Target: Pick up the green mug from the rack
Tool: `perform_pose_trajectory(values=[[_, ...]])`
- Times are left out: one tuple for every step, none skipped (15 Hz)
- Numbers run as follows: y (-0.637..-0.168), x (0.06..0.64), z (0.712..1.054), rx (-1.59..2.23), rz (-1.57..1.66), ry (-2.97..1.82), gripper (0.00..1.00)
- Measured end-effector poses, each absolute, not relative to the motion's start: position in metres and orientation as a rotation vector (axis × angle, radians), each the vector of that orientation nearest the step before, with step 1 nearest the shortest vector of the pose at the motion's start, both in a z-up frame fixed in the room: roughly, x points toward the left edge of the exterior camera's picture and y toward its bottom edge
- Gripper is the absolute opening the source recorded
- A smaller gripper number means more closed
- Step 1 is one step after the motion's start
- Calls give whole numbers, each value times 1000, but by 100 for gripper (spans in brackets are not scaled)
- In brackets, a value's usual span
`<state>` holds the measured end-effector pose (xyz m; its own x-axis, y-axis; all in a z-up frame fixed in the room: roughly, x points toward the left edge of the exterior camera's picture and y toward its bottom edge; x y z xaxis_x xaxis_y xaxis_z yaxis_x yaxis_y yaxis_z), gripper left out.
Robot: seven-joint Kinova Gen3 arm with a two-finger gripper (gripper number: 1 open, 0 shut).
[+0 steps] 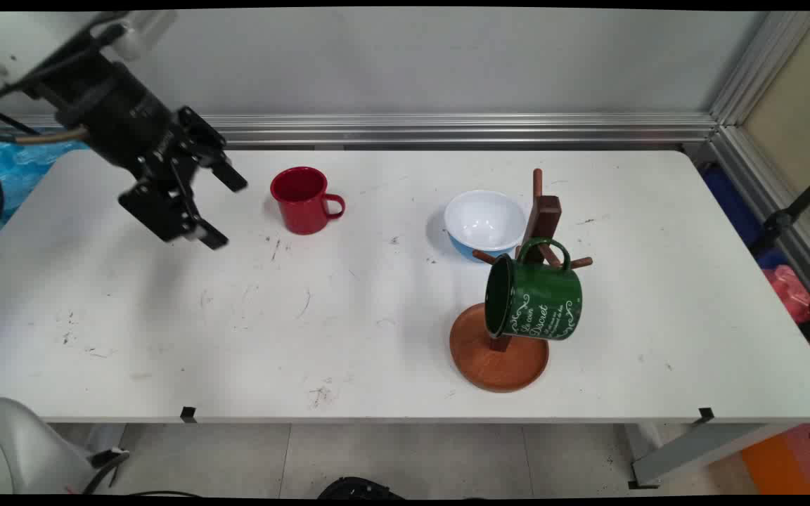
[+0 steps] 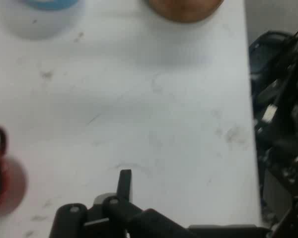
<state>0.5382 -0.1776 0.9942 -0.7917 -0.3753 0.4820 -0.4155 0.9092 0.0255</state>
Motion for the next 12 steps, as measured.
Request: perform_pose_trajectory(values=[[-175,531,991,578,91,-2562,100],[-174,526,990,584,78,-2550,100],[-171,516,987,597,55,-2526,100],[-168,507,985,609,38,-2503,100],[-166,497,983,620,19,-2477,100],[-164,486,982,631,3,-2451,100],[-162,478,981,640,-9,-2429,100],[-162,473,980,646,-16,-2414,100],[-161,465,979,657,-27,-2392,100],[-160,456,978,670,-39,-2367,100],[-159,447,977,684,-51,-2342,100],[-158,440,976,699,-60,-2322,100]])
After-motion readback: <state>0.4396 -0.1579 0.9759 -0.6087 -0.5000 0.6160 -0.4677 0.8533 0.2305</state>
